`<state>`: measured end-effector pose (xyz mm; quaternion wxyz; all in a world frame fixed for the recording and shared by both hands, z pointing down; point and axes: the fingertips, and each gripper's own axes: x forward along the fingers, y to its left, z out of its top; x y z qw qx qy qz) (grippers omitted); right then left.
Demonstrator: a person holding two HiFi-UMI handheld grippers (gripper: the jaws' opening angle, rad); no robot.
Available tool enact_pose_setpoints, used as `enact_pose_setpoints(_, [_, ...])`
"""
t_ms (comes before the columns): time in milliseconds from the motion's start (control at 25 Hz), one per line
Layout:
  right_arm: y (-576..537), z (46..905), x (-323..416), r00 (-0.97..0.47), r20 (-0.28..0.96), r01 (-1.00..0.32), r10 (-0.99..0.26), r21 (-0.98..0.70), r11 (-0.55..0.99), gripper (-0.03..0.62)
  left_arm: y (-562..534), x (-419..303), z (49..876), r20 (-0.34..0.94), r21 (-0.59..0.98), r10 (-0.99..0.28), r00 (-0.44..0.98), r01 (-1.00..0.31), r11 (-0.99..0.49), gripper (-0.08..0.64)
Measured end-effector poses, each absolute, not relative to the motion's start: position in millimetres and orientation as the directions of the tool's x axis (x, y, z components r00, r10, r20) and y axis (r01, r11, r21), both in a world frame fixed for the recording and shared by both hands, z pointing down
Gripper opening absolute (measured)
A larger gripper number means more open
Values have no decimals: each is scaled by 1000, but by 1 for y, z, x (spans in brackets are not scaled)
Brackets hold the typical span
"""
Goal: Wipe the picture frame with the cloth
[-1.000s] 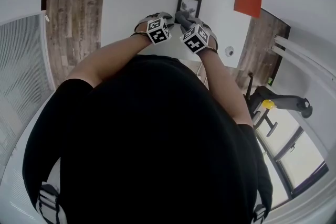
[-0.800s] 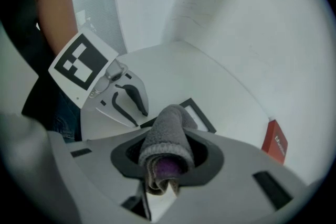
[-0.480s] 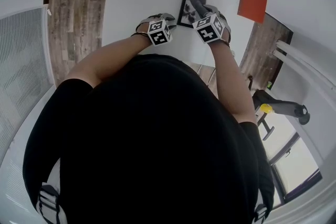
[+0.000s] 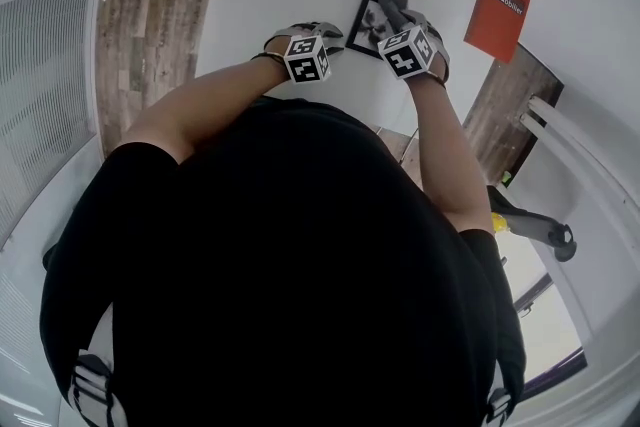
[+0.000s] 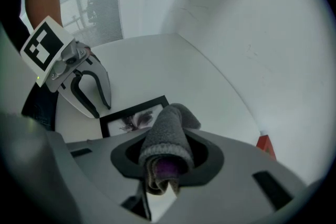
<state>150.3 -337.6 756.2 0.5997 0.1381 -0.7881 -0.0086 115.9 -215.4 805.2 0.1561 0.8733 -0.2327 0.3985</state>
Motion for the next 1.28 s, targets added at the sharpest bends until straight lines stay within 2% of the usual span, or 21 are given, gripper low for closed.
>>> enact_pose_setpoints(440, [-312,769,164,-237,955,-174,-177,137,975,107,-214,115,806,764,72,-317,562,-562,-824,124])
enact_pose_setpoints(1280, [-248,768,179,-231,968,-204,-96,48,978,107,-217,112,807,742,74,-343,576,-578,-812,124])
